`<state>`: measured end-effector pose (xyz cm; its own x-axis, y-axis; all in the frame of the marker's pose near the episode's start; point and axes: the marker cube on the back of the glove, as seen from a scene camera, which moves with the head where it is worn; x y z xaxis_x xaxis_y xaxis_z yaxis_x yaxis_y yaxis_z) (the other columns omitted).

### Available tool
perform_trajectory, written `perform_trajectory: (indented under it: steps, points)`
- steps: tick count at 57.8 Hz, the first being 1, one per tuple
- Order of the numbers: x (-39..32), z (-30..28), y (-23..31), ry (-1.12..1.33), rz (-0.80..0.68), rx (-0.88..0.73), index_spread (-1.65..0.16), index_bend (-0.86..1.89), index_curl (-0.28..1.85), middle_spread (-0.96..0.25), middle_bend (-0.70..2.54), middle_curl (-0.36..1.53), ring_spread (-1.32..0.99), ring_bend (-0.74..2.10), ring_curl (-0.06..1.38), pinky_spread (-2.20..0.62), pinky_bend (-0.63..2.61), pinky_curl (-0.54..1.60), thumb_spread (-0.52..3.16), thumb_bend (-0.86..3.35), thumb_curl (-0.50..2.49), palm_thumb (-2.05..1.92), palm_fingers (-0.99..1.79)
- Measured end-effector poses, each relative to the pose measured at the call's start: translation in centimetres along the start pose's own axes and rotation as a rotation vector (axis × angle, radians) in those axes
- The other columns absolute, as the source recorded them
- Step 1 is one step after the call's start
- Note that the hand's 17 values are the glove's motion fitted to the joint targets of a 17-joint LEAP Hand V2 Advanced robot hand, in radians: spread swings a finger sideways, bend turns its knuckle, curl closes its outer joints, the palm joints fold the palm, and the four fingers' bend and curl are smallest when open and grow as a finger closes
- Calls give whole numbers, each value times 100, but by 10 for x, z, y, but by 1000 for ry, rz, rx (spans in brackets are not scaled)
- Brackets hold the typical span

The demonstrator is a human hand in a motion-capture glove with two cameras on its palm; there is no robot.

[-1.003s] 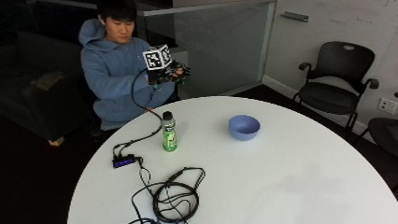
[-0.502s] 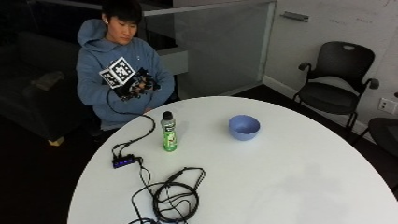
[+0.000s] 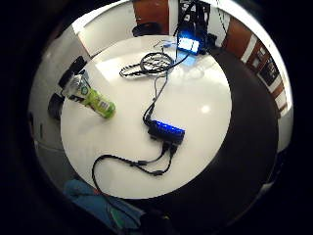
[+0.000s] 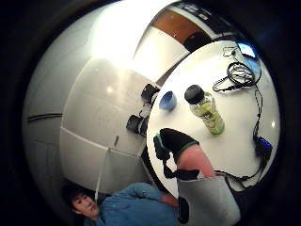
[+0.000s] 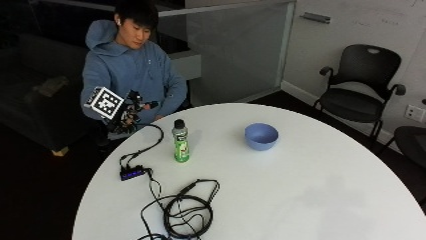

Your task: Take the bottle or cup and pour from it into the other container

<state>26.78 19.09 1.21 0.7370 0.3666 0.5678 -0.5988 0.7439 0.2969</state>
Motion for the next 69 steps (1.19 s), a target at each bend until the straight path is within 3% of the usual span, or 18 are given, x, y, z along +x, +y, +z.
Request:
perform_trajectory:
  steps: [14,19,24,27,35,69]
  points:
    - [17,-1,-4,-48,21,-44,-35,12,17,3,20,32,16,54,30,25,47,36,95,-3,36,51,-2]
    - [22,5,-31,-36,64,200,-35,12,17,3,19,32,17,54,30,26,47,35,94,-3,36,51,-2]
    - [22,6,-13,-58,46,8,-35,12,17,3,19,32,17,54,30,26,47,35,94,-3,36,51,-3]
    - [22,10,-20,-63,56,91,-35,11,17,3,19,32,18,54,30,26,47,35,94,-3,36,51,-3]
    - [20,15,-9,-70,31,-49,-36,11,16,3,19,31,18,54,29,26,48,35,94,-3,35,51,-4]
    - [14,36,-20,-54,9,-91,-36,11,16,2,19,31,19,56,29,26,48,35,93,-4,35,50,-4]
